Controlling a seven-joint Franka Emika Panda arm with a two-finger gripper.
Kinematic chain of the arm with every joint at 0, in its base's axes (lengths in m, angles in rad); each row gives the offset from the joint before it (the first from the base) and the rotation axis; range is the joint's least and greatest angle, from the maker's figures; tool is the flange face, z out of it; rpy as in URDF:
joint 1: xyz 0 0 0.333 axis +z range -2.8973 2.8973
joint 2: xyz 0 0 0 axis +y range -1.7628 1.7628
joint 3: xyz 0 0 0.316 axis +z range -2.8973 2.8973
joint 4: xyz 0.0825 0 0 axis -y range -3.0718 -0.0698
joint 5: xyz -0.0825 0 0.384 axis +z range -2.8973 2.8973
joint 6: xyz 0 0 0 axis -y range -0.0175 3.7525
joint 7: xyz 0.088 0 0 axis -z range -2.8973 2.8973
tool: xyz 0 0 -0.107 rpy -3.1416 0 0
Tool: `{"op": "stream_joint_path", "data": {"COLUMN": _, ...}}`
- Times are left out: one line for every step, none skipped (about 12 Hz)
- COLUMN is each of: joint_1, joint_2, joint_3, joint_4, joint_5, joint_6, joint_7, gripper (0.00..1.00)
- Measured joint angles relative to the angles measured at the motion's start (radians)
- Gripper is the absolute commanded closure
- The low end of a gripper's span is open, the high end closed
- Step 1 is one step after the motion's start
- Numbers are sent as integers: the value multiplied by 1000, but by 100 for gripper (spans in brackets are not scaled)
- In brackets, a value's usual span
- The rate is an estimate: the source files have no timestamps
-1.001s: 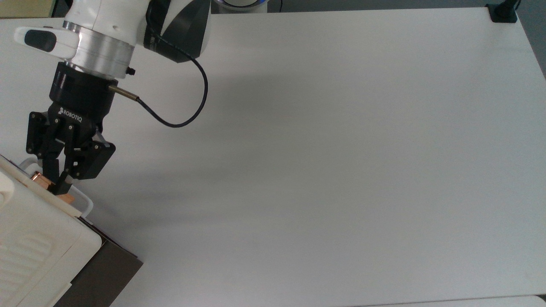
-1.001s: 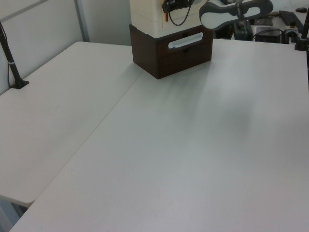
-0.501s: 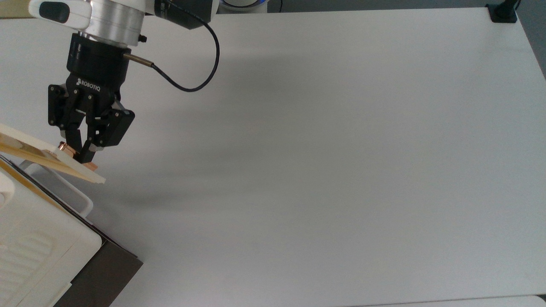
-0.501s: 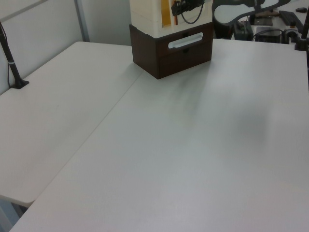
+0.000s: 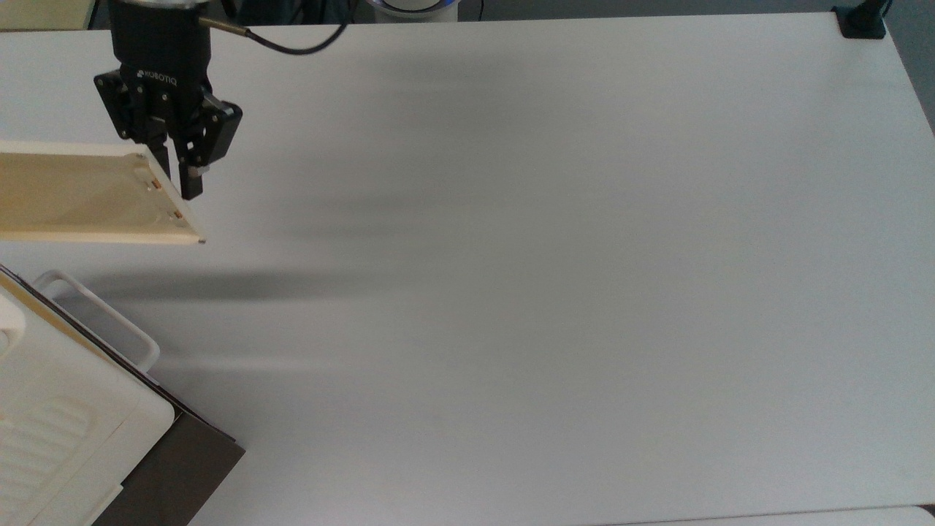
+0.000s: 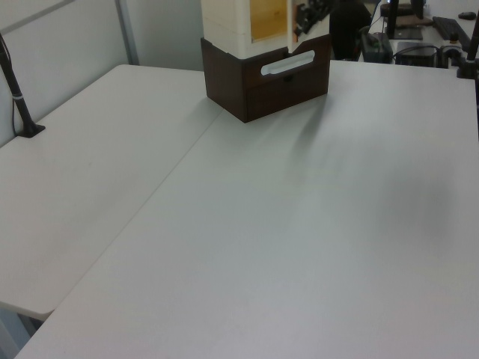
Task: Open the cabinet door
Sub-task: 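Pull the gripped door edge outward, swinging the door open on its hinge, then release the door and raise the gripper away from it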
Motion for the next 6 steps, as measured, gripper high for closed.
{"op": "stream_joint_path", "data": {"joint_1": -17, "joint_2": -26, "joint_3": -1, "joint_4": -6, "joint_5": 22, "joint_6": -94, "joint_7": -54, "gripper": 0}}
{"op": "stream_joint_path", "data": {"joint_1": -23, "joint_2": -42, "joint_3": -2, "joint_4": -9, "joint_5": 26, "joint_6": -147, "joint_7": -77, "gripper": 0}}
{"op": "stream_joint_path", "data": {"joint_1": -25, "joint_2": -63, "joint_3": -2, "joint_4": -10, "joint_5": 28, "joint_6": -226, "joint_7": -103, "gripper": 0}}
{"op": "stream_joint_path", "data": {"joint_1": -23, "joint_2": -81, "joint_3": -2, "joint_4": -10, "joint_5": 28, "joint_6": -308, "joint_7": -134, "gripper": 0}}
{"op": "stream_joint_path", "data": {"joint_1": -22, "joint_2": -95, "joint_3": -1, "joint_4": -10, "joint_5": 28, "joint_6": -365, "joint_7": -156, "gripper": 0}}
{"op": "stream_joint_path", "data": {"joint_1": -20, "joint_2": -119, "joint_3": 4, "joint_4": -10, "joint_5": 29, "joint_6": -450, "joint_7": -177, "gripper": 0}}
